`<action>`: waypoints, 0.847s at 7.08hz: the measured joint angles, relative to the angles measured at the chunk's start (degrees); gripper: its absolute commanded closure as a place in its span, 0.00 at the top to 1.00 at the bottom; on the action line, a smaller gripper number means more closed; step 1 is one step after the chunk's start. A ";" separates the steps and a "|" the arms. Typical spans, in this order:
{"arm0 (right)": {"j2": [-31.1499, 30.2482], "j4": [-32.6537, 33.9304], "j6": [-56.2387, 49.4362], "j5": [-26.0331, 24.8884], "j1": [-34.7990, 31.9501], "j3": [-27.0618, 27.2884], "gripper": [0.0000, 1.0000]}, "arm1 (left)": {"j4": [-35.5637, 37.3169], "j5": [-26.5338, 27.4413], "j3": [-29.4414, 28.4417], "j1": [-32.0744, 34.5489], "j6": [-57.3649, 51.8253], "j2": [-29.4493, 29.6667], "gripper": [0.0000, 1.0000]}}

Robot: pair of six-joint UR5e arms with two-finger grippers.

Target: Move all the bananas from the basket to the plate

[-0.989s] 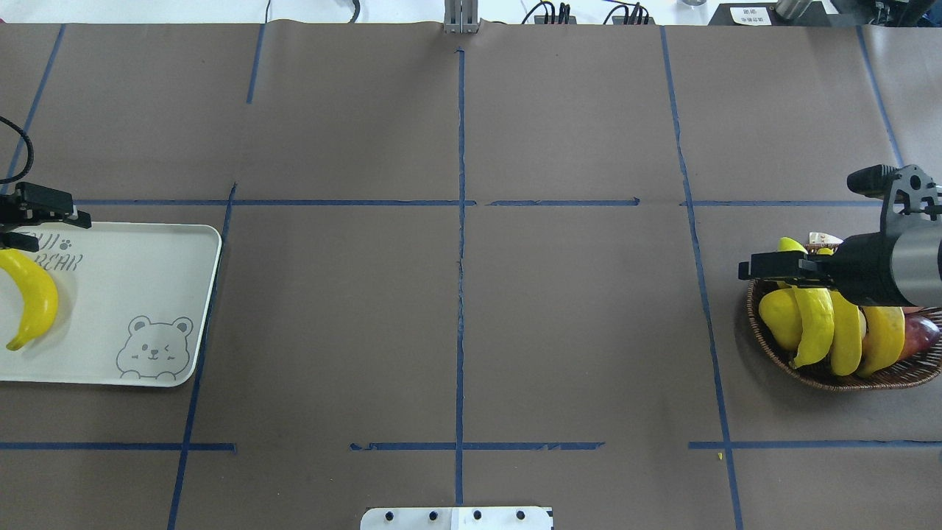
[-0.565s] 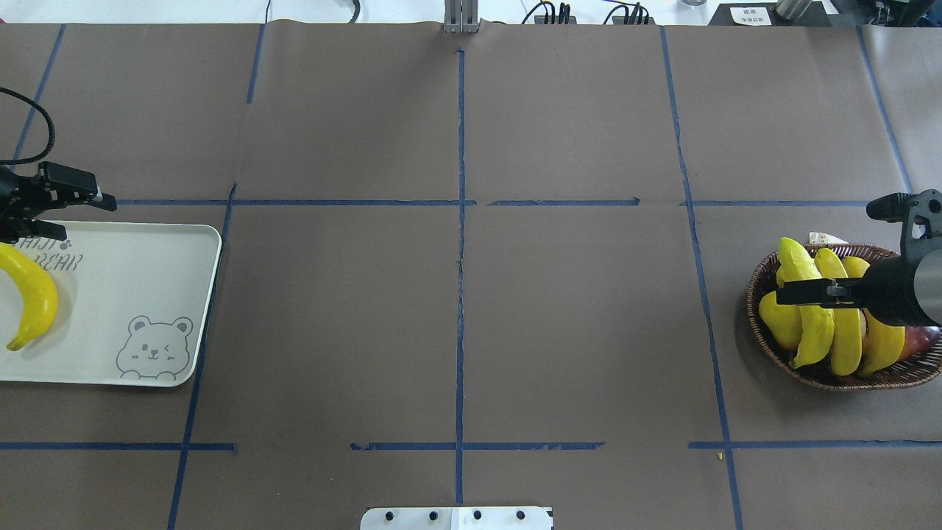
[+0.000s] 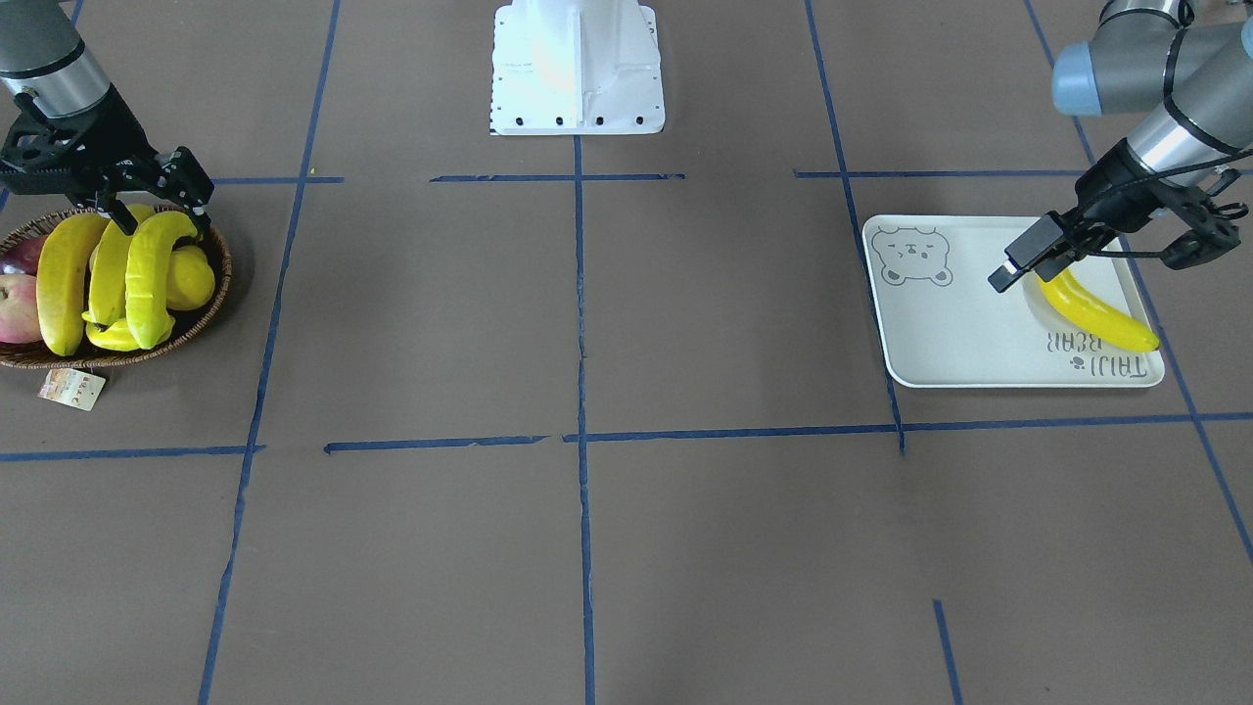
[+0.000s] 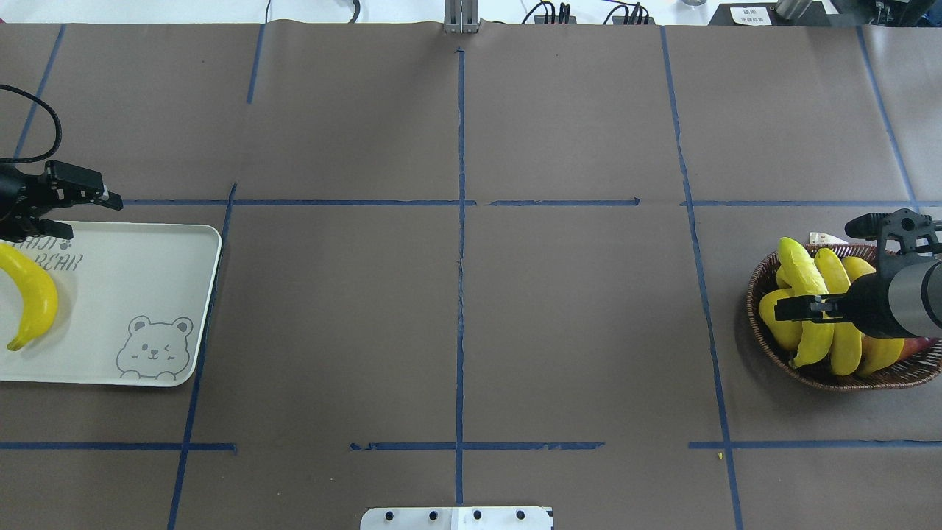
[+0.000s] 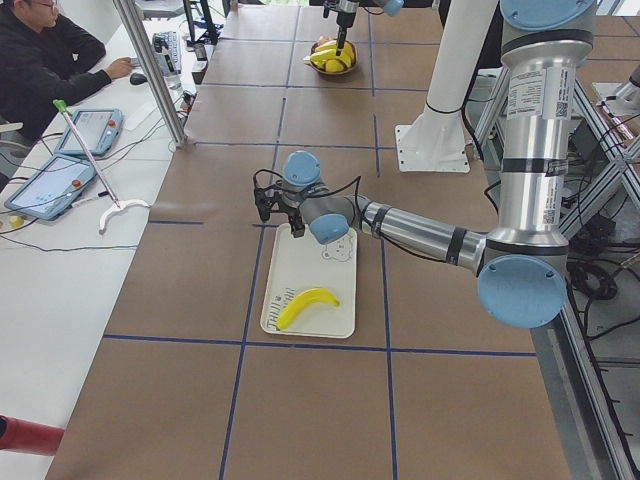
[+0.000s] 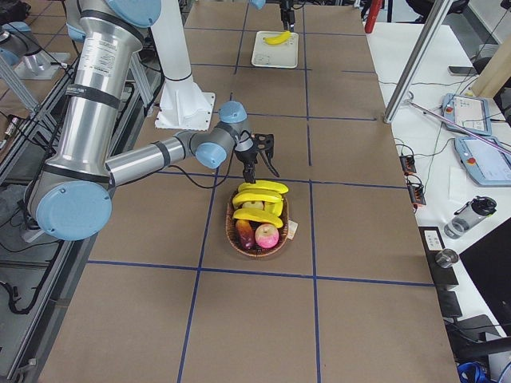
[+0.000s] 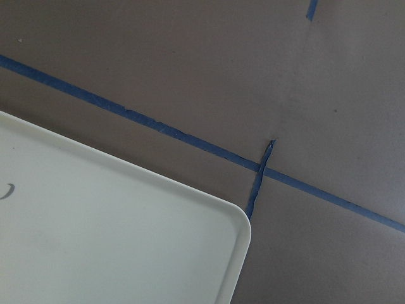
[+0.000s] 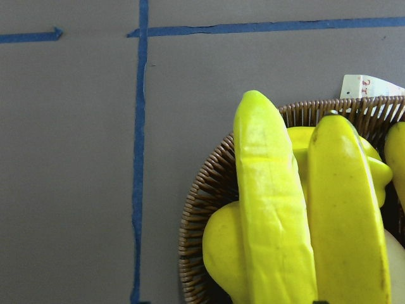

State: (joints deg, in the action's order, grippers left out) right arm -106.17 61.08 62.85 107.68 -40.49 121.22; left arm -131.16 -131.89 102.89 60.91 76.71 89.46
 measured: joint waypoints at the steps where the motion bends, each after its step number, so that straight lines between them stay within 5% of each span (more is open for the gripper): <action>1: 0.03 0.03 -0.01 -0.01 0.06 -0.37 0.81 | 0.02 -0.02 0.02 0.00 -0.04 0.01 1.00; 6: 0.16 0.09 -0.10 0.39 0.32 -1.37 0.76 | 0.03 -0.04 0.27 -0.01 -0.06 -0.16 1.00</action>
State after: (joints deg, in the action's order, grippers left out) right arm -106.02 61.17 62.76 108.06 -40.17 119.85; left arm -131.13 -131.93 103.17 60.91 76.64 89.30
